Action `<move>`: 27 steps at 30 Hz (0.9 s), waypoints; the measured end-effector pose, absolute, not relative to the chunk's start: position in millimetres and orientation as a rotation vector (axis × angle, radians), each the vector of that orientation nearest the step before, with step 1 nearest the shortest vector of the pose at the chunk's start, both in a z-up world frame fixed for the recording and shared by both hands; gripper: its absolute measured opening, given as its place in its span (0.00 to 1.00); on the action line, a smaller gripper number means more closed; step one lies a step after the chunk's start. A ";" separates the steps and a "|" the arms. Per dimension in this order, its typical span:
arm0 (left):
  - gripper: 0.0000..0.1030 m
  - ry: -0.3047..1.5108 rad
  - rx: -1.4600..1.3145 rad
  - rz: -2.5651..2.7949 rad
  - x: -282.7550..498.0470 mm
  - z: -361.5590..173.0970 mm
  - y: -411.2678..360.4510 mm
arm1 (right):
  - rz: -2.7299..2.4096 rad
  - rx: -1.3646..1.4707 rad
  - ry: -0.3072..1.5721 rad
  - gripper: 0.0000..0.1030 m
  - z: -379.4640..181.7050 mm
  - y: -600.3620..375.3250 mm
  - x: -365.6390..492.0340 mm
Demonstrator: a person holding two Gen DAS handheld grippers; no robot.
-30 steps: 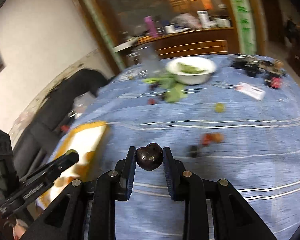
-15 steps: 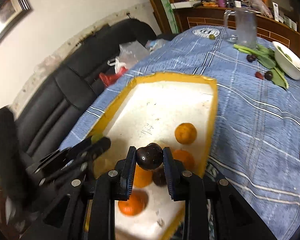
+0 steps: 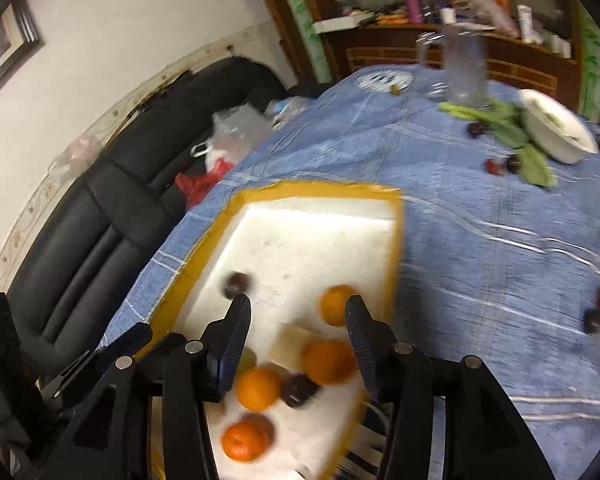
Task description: Organize fruits
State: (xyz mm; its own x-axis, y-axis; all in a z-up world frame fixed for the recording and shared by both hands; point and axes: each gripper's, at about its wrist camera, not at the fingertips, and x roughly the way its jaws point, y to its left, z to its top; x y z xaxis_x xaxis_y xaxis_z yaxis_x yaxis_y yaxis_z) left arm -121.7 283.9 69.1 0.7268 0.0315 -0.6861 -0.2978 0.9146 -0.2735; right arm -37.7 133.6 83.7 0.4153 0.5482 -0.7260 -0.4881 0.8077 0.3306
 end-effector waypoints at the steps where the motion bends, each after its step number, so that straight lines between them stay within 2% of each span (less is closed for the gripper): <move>1: 0.68 0.734 -0.384 0.177 -120.0 70.2 280.7 | 0.633 0.065 0.925 0.54 86.9 124.8 -41.8; 5: 0.71 0.707 -0.322 0.110 -105.9 71.0 255.0 | 0.544 0.017 0.885 0.55 91.9 88.1 -62.2; 10: 0.71 0.761 -0.188 0.158 -90.4 52.0 242.4 | 0.496 -0.060 0.904 0.55 82.3 71.1 -88.2; 17: 0.71 0.793 -0.325 0.181 -86.5 48.2 288.9 | 0.530 -0.111 0.924 0.55 65.2 78.1 -116.7; 21: 0.72 0.751 -0.407 0.118 -106.6 70.3 294.9 | 0.528 -0.102 0.899 0.55 70.5 74.8 -130.6; 23: 0.76 0.716 -0.433 0.076 -119.9 88.4 288.1 | 0.513 -0.090 0.882 0.55 76.7 67.6 -134.1; 25: 0.87 0.663 -0.442 0.056 -134.6 110.2 278.0 | 0.490 -0.067 0.864 0.55 85.1 56.6 -138.2; 27: 0.92 0.578 -0.438 0.057 -154.9 137.3 265.6 | 0.466 -0.040 0.840 0.55 96.2 42.0 -143.1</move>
State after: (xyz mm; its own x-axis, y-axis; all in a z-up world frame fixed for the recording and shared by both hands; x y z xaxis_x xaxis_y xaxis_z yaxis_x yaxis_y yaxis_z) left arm -154.9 265.6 137.3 0.8387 -0.0690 -0.5402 -0.1734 0.9065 -0.3850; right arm -143.1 42.0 96.2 0.5731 0.3822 -0.7249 -0.4133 0.8986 0.1470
